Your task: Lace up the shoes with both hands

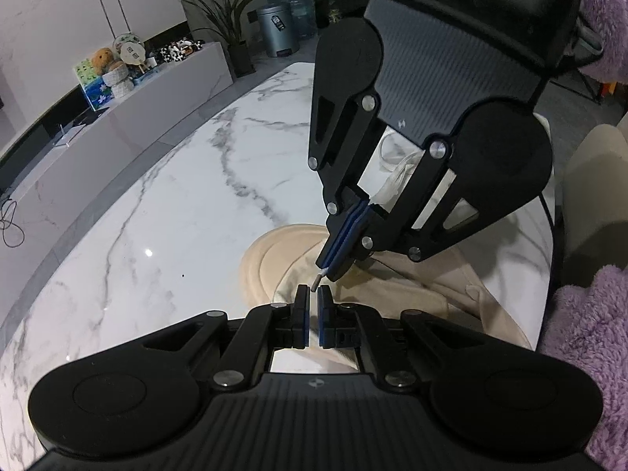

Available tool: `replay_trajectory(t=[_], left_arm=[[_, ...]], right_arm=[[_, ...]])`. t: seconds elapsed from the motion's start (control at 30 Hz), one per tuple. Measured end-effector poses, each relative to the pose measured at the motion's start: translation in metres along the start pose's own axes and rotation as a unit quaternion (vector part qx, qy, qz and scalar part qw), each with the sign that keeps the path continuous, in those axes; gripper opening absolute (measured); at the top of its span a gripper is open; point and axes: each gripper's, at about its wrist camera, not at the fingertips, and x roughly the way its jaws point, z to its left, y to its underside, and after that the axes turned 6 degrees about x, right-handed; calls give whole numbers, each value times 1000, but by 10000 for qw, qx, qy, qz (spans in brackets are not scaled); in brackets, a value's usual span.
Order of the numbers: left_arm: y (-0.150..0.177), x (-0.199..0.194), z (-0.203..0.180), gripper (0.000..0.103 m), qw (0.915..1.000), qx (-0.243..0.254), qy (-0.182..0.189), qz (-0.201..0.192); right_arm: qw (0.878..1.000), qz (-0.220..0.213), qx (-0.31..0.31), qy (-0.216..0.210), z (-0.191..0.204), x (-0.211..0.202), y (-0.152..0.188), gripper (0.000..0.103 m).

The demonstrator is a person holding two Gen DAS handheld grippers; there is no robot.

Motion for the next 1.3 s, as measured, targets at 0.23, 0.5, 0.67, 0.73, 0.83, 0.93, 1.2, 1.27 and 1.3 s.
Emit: replay_trajectory(t=[0.23,0.5,0.67,0.73,0.83,0.93,1.2,1.27,1.3], left_arm=[[8,-12,4,3,9999,-92,-59,6],[12,-13,7,3,9998,-187,-14,-63],[13,-18,10,4,9996,-254,32,-137],[14,-23,11,4,9994,-279,-24,-224],[16,-29,15,4,9990,-316,-156,-269],[20,-26,19,9,9991,-321,-236,-159],[25,-4,14,24,9997,-35,-223,-82],[23,0,13,24,9997,76,-218,-87],[23,2,13,24,9997,128,-212,-90]], right_arm=[[9996,225,50,155,2,11,-4,3],[9990,360,131,251,1,20,-11,3],[9984,464,139,292,0,25,-14,3],[9984,458,158,300,0,24,-16,3],[9984,446,166,312,1,24,-17,3],[9985,432,140,313,3,22,-18,3],[9989,305,159,326,6,21,-26,3],[9990,284,171,305,6,21,-27,3],[9990,271,179,295,6,21,-27,3]])
